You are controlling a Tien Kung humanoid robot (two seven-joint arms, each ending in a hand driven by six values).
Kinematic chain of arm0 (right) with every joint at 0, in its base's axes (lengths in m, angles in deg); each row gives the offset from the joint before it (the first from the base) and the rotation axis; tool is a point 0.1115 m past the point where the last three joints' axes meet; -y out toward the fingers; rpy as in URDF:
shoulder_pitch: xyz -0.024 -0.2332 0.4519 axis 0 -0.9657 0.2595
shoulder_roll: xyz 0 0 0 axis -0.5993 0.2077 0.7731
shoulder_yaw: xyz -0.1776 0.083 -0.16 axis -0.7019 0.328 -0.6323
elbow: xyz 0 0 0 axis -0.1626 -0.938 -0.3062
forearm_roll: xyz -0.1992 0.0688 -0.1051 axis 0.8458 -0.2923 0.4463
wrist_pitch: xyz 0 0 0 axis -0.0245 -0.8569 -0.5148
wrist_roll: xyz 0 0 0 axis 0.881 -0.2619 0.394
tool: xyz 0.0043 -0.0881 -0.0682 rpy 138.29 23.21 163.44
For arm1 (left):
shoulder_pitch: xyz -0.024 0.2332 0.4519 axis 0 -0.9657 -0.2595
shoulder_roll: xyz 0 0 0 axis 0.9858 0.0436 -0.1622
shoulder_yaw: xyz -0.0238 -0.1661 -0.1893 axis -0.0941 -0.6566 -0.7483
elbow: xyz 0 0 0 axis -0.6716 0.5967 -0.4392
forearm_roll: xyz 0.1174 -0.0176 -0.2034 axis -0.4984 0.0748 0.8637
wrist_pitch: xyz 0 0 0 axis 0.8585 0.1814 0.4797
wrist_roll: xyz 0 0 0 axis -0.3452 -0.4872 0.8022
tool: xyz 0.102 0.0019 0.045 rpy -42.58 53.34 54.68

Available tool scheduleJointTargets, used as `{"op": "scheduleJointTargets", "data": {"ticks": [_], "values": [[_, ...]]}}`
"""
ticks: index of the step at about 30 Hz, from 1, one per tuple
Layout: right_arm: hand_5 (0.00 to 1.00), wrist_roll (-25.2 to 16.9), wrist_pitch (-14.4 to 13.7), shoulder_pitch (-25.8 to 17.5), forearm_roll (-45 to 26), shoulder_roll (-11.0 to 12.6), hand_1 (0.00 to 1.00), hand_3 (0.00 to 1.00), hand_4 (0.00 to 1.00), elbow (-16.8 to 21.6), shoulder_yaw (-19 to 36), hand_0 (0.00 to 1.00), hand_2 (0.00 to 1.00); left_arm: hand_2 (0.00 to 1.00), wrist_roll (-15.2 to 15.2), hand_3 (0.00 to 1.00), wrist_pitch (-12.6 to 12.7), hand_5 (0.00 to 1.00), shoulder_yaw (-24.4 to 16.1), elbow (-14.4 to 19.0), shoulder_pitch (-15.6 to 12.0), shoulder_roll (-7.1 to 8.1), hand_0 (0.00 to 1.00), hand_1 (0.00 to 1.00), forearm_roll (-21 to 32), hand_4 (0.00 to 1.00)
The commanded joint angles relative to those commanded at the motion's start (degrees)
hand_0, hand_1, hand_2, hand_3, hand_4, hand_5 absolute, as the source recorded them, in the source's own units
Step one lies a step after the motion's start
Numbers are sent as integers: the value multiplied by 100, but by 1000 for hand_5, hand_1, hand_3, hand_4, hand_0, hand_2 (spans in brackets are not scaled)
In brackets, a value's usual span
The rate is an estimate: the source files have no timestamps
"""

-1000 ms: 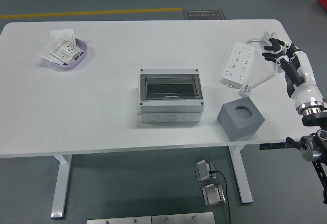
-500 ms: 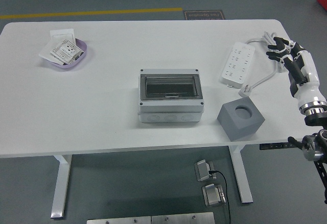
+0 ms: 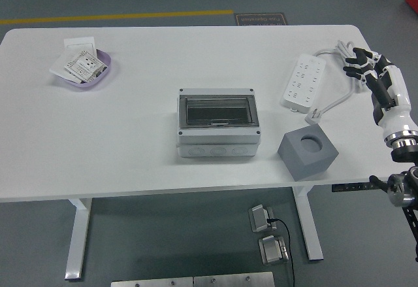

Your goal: Pick up the cylinder from the cube,place it in the box,flap close box

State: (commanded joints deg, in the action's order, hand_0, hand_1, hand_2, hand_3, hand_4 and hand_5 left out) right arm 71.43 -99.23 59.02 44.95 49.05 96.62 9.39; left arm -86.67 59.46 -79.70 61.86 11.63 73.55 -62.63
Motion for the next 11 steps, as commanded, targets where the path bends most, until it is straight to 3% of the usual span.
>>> {"op": "scheduleJointTargets", "data": {"ticks": [11], "values": [[652,-7,17,51,-31,28,586,697,939,-24,-88,689,632,603,-1,618,-3,185,135,-34,-33,-17,628,647,143,646]]}}
